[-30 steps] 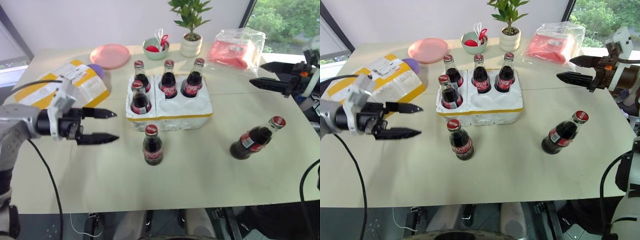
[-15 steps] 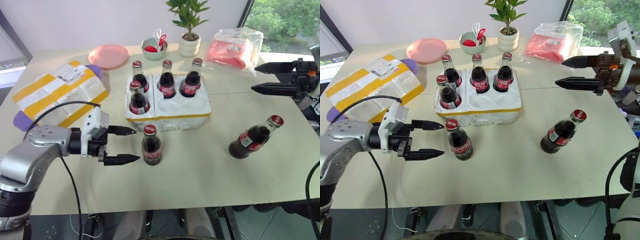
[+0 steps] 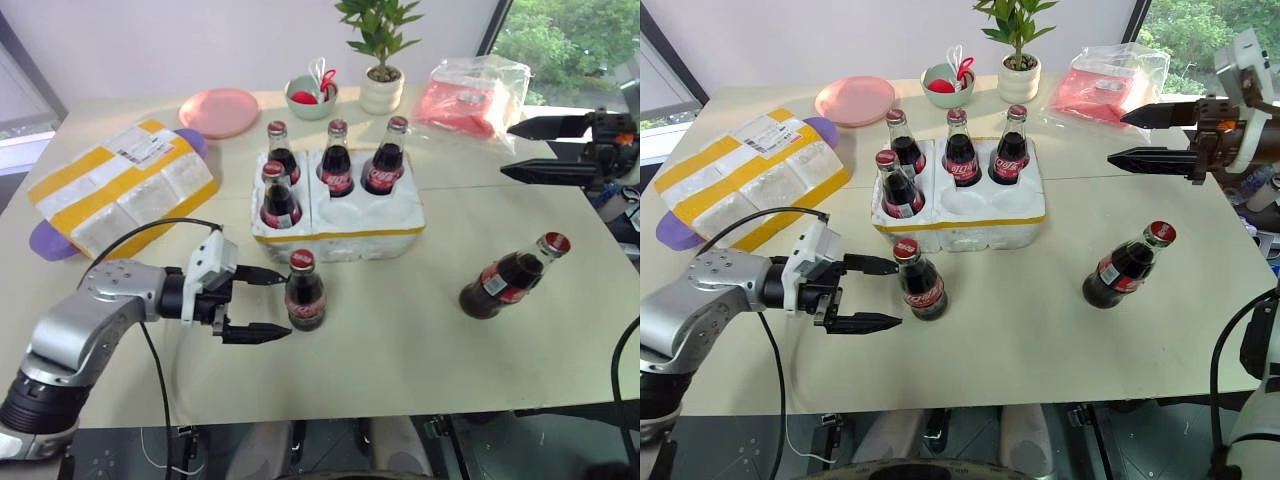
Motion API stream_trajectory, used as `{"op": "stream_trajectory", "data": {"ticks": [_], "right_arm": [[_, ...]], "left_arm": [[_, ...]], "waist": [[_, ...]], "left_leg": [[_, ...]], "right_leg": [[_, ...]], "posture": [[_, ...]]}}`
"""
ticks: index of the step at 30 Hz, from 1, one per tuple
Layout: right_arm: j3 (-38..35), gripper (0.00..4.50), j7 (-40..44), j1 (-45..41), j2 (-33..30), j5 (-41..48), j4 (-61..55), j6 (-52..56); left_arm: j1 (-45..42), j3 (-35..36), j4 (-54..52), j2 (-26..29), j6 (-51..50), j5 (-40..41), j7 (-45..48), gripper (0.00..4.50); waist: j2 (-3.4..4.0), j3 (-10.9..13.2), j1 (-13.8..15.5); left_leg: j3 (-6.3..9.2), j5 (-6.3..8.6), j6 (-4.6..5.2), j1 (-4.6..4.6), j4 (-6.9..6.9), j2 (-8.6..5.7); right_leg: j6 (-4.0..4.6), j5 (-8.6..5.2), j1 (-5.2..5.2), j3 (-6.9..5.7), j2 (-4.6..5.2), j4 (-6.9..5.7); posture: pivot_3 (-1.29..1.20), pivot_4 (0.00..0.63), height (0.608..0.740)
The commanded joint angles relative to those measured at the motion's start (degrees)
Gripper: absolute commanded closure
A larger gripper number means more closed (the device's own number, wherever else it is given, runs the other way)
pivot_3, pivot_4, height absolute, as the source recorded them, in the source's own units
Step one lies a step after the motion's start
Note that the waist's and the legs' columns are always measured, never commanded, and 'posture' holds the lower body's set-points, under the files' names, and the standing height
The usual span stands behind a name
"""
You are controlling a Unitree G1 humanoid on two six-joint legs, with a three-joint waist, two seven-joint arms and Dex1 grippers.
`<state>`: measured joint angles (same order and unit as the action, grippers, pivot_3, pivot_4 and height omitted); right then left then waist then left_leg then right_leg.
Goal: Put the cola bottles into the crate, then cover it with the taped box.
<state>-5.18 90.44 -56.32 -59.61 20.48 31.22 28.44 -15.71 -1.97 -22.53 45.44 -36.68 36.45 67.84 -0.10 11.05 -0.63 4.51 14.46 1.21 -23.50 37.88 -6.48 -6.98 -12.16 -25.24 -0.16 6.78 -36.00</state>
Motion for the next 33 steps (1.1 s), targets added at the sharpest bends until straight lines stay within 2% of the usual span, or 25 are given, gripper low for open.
{"op": "stream_trajectory", "data": {"ticks": [1,11,14,16,24,30,33], "right_arm": [[-0.5,0.00,-0.5,-2.1,-0.2,0.5,-1.4,0.1],[-1.4,0.00,-1.6,0.3,0.5,2.4,-4.8,1.2],[-1.5,0.00,-1.9,0.1,0.7,2.7,-4.9,1.2],[-1.5,0.00,-1.9,0.1,0.8,3.0,-5.2,1.4],[-0.8,0.00,0.5,-0.1,0.7,3.4,-5.3,0.2],[-1.0,0.00,0.4,-0.2,1.8,3.7,-5.3,0.0],[-1.2,0.00,0.9,0.0,2.3,4.1,-5.3,0.0]], "left_arm": [[-1.3,-1.2,0.5,-1.5,1.5,-0.7,-0.7,0.05],[-2.0,-1.8,5.5,-6.7,3.7,-3.6,-4.9,0.05],[-2.4,-1.1,5.5,-7.2,2.9,-2.7,-4.8,0.83],[-2.4,-0.7,5.0,-6.9,2.4,-2.4,-4.6,1.71],[-4.6,1.6,3.3,-4.6,-1.2,-0.4,-5.4,1.74],[-8.6,6.4,1.7,-2.1,-6.2,5.9,-5.3,1.74],[-14.0,8.6,2.5,-2.6,-9.3,9.6,-7.4,1.74]], "waist": [[0.00,0.0,0.0],[0.00,0.0,0.0],[0.00,0.0,0.0],[0.00,0.0,0.0],[-0.01,0.0,0.0],[-0.03,0.0,0.0],[-0.04,0.0,0.2]], "left_leg": [[0.00,0.00,0.00,0.00,0.00,0.00],[0.01,0.00,0.01,0.00,0.00,0.00],[0.01,0.00,0.01,0.00,0.01,-0.01],[0.00,0.00,0.00,0.00,0.01,0.00],[0.00,0.00,0.00,0.00,0.01,0.00],[0.02,0.00,0.00,-0.01,0.00,0.00],[0.02,0.01,0.01,-0.02,0.00,-0.02]], "right_leg": [[0.00,0.00,0.00,0.00,0.00,0.00],[0.00,0.00,0.00,0.01,0.01,0.00],[0.00,0.00,0.01,0.00,0.00,0.00],[0.00,0.00,0.01,0.00,0.00,0.00],[0.00,0.00,0.00,0.00,-0.01,0.00],[0.00,0.00,-0.03,0.00,-0.01,0.00],[-0.01,0.00,-0.01,-0.01,-0.02,0.01]], "posture": [[0.00,0.150,0.740],[0.00,0.150,0.740],[0.00,0.150,0.740],[0.00,0.150,0.740],[0.00,0.150,0.740],[0.00,0.150,0.740],[0.00,0.150,0.740]]}}
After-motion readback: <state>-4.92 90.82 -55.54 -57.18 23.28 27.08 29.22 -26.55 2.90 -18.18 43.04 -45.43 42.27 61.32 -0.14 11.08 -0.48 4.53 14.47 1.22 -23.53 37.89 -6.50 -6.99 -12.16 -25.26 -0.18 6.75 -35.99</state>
